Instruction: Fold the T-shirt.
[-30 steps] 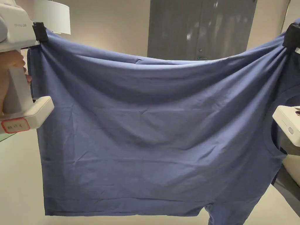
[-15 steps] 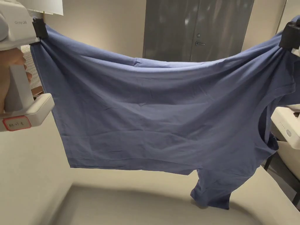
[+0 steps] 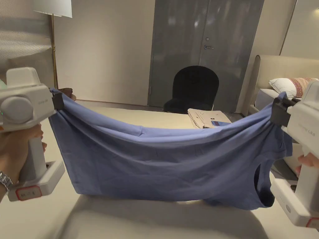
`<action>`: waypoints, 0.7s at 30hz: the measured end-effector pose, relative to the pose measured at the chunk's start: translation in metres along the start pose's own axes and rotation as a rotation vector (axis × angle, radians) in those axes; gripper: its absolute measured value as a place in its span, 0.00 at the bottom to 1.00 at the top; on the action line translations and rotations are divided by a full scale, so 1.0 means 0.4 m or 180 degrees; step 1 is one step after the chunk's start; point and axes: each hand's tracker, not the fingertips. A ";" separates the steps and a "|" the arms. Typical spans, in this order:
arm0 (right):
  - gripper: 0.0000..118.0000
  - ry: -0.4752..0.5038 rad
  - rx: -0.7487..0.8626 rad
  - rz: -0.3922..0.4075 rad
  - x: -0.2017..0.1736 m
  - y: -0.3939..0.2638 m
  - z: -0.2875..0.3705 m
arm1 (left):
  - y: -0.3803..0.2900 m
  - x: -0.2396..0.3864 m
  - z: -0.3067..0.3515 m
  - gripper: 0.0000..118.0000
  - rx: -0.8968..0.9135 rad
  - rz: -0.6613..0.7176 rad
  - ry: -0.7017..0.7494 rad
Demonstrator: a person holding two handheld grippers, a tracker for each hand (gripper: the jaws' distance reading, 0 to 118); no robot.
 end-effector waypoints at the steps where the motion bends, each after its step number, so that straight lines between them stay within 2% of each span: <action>1: 0.04 0.0009 -0.0048 -0.0004 0.005 -0.021 0.031 | -0.026 -0.014 0.026 0.03 -0.0046 0.0013 -0.0002; 5: 0.04 0.0030 -0.0315 0.0041 0.005 -0.120 0.178 | -0.144 -0.071 0.153 0.03 -0.0277 -0.0153 0.0027; 13: 0.04 0.0094 -0.1054 -0.0058 0.013 -0.378 0.435 | -0.385 -0.199 0.375 0.03 -0.0838 -0.0269 0.0105; 17: 0.04 0.0034 -0.1500 -0.0030 0.021 -0.495 0.514 | -0.501 -0.254 0.432 0.03 -0.1184 -0.0422 0.0144; 21: 0.04 -0.0071 -0.2033 -0.0151 0.043 -0.597 0.549 | -0.595 -0.305 0.453 0.03 -0.1594 -0.0443 0.0197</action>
